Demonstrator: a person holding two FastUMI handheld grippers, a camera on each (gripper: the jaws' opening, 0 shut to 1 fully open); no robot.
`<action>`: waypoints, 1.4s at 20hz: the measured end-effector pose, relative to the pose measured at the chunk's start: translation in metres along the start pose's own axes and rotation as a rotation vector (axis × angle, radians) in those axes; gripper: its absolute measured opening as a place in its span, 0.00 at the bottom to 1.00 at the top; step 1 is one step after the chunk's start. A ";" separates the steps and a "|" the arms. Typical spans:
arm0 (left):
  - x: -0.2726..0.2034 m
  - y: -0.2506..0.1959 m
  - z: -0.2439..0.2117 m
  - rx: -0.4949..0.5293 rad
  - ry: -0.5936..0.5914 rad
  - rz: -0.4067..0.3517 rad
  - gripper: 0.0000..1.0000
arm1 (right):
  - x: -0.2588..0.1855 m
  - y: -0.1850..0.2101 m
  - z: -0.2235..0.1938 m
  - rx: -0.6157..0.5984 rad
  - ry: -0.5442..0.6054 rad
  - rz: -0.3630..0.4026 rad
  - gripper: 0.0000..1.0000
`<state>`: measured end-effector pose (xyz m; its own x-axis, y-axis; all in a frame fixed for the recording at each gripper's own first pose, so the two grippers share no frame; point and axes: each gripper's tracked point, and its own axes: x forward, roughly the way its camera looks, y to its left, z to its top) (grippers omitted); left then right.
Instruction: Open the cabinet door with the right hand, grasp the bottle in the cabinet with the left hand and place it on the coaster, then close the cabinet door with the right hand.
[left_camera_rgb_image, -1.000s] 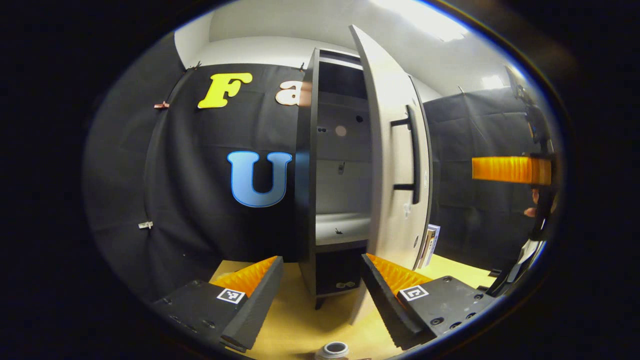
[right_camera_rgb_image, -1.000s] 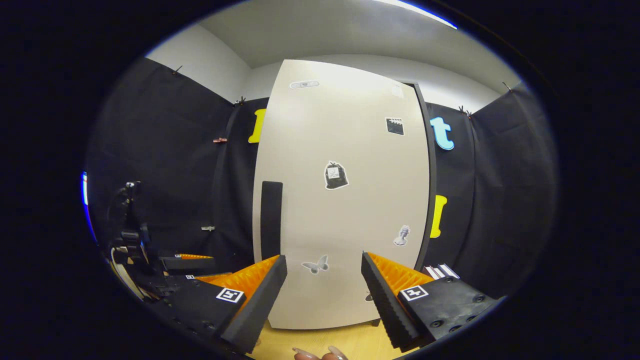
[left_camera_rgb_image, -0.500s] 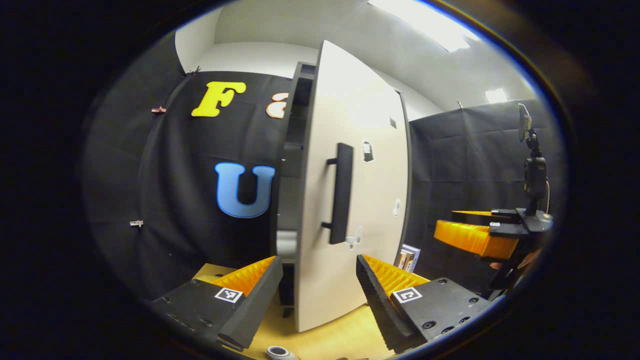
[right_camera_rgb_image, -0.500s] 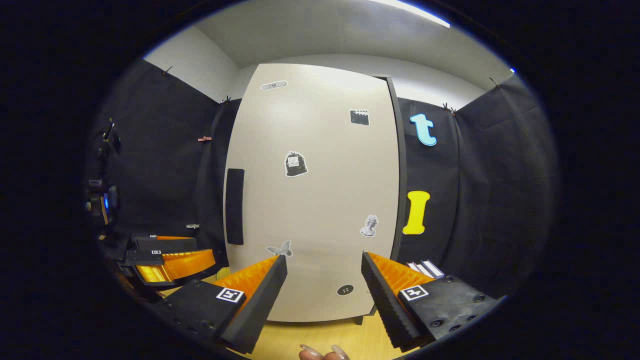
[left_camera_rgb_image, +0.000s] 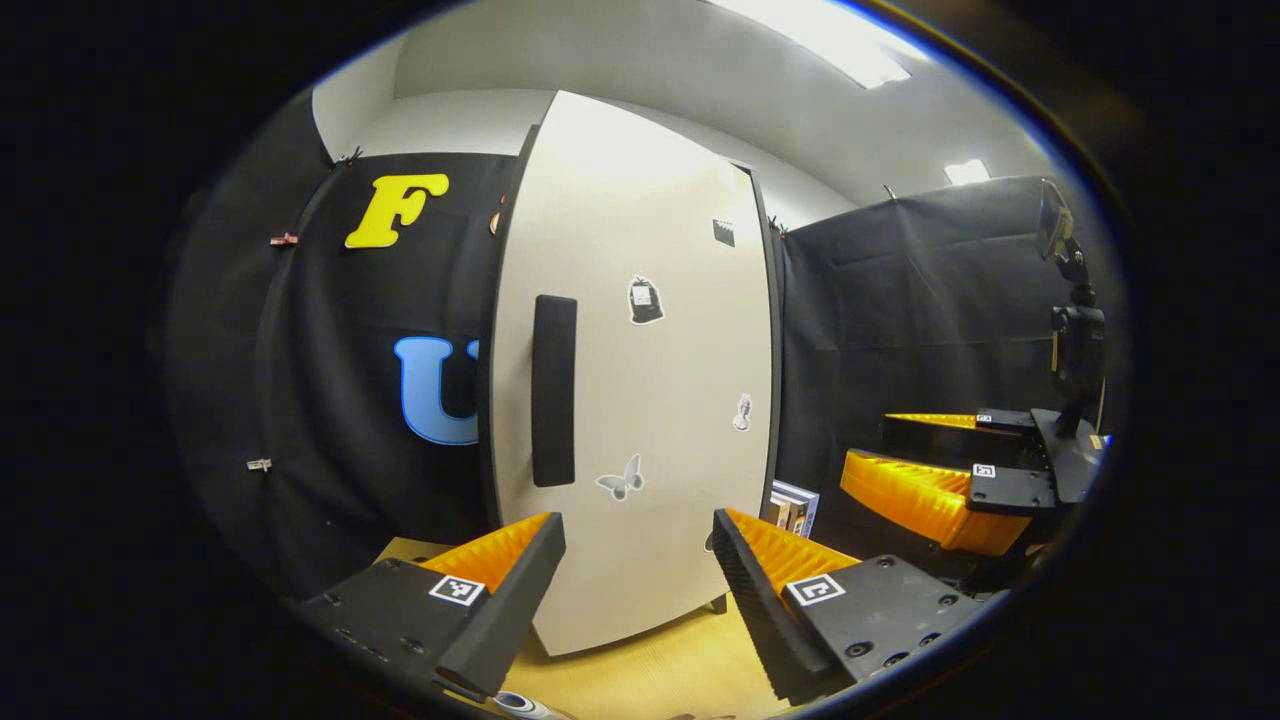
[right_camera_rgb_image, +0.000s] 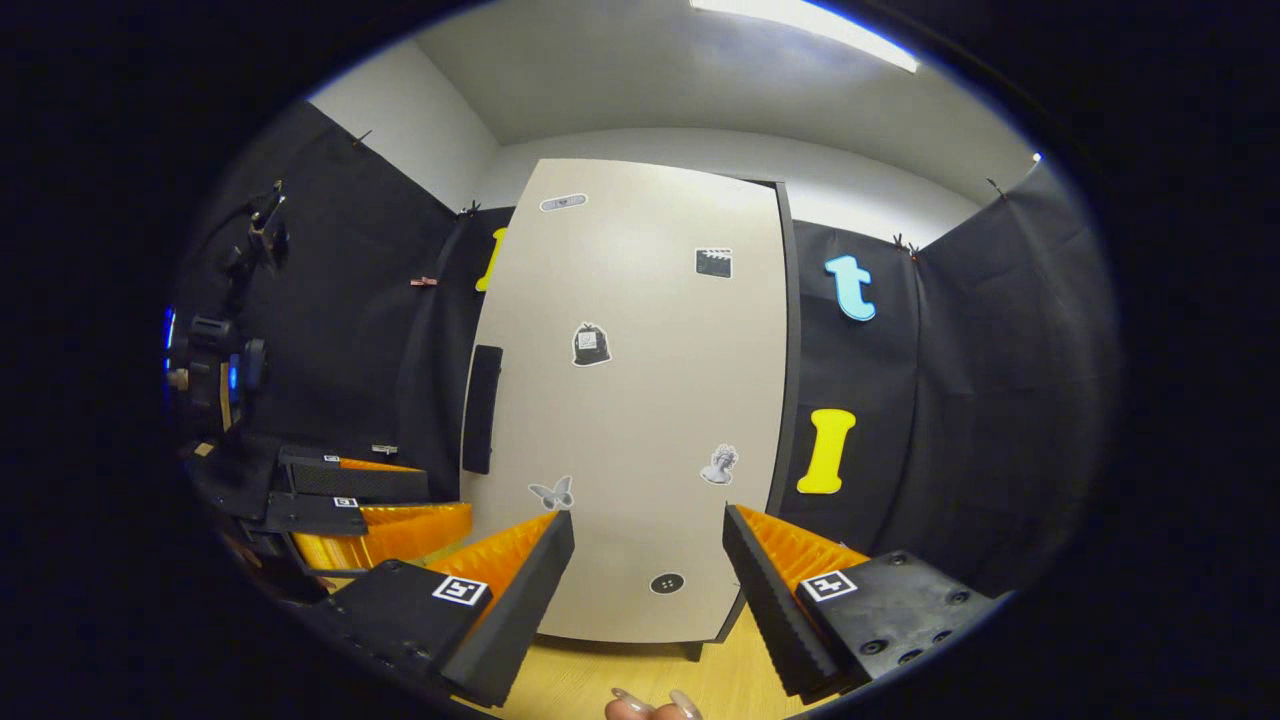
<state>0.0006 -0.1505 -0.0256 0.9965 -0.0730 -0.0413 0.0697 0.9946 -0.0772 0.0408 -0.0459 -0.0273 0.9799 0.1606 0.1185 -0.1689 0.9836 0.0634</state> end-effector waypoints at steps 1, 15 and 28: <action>0.001 -0.004 -0.001 0.002 0.003 -0.006 0.94 | -0.001 -0.003 0.000 0.005 -0.001 -0.003 0.97; 0.010 -0.009 0.001 0.019 0.007 -0.029 0.94 | 0.000 -0.011 -0.005 0.000 0.013 -0.017 0.97; 0.017 -0.002 0.006 0.026 -0.019 -0.066 0.94 | 0.013 -0.004 -0.018 0.111 0.088 0.001 0.98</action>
<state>0.0179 -0.1532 -0.0200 0.9904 -0.1373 -0.0183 0.1362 0.9893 -0.0530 0.0561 -0.0459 -0.0440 0.9845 0.1727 0.0319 -0.1756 0.9692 0.1729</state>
